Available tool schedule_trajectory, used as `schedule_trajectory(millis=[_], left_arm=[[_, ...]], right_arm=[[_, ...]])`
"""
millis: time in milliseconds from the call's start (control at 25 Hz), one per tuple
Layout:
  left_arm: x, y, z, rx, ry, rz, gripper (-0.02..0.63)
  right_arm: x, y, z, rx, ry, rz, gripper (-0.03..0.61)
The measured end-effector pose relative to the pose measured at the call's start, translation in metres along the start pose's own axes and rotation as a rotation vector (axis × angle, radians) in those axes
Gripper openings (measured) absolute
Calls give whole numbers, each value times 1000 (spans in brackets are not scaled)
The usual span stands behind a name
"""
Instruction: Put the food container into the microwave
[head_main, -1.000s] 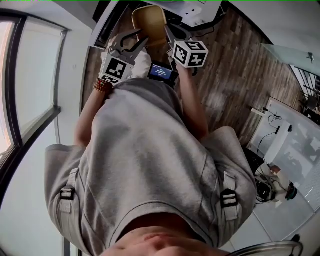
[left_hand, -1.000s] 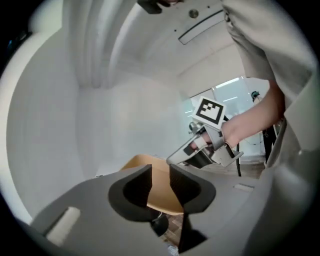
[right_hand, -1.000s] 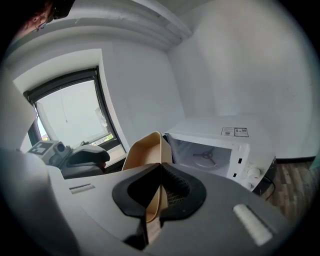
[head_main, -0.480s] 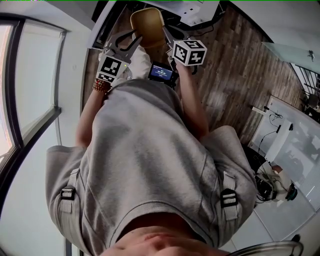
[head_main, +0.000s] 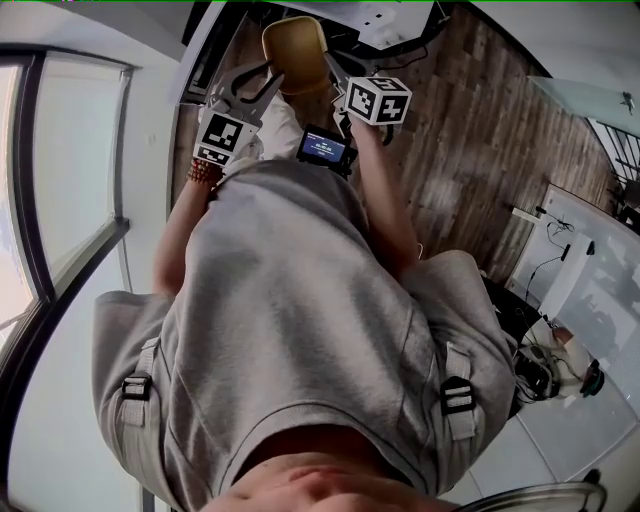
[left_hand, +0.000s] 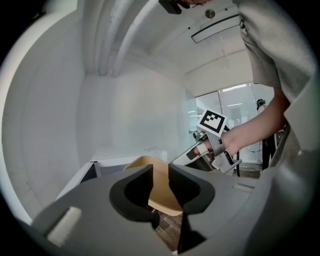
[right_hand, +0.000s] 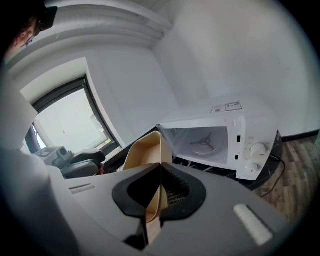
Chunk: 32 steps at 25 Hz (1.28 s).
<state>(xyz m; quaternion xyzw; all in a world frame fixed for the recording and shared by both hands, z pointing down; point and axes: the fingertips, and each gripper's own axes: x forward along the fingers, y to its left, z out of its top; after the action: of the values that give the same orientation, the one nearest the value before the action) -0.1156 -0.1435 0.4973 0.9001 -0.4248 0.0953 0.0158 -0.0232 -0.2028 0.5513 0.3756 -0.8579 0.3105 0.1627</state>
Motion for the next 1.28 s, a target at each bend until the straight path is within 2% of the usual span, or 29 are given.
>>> schedule_trajectory(millis=[160, 360, 840, 1040, 1280], left_arm=[[4, -7, 7, 58, -25, -17, 97], [12, 0, 7, 73, -29, -49, 98], [20, 25, -5, 26, -13, -35, 98], [28, 35, -8, 18, -4, -21, 98], [52, 41, -8, 8, 16, -36, 98]], right_arm=[[1, -11, -3, 20, -6, -9, 25], [20, -30, -5, 92, -11, -17, 25], [70, -66, -11, 216, 14, -34, 25], [84, -79, -14, 322, -2, -30, 25], [98, -102, -12, 342, 21, -61, 25]])
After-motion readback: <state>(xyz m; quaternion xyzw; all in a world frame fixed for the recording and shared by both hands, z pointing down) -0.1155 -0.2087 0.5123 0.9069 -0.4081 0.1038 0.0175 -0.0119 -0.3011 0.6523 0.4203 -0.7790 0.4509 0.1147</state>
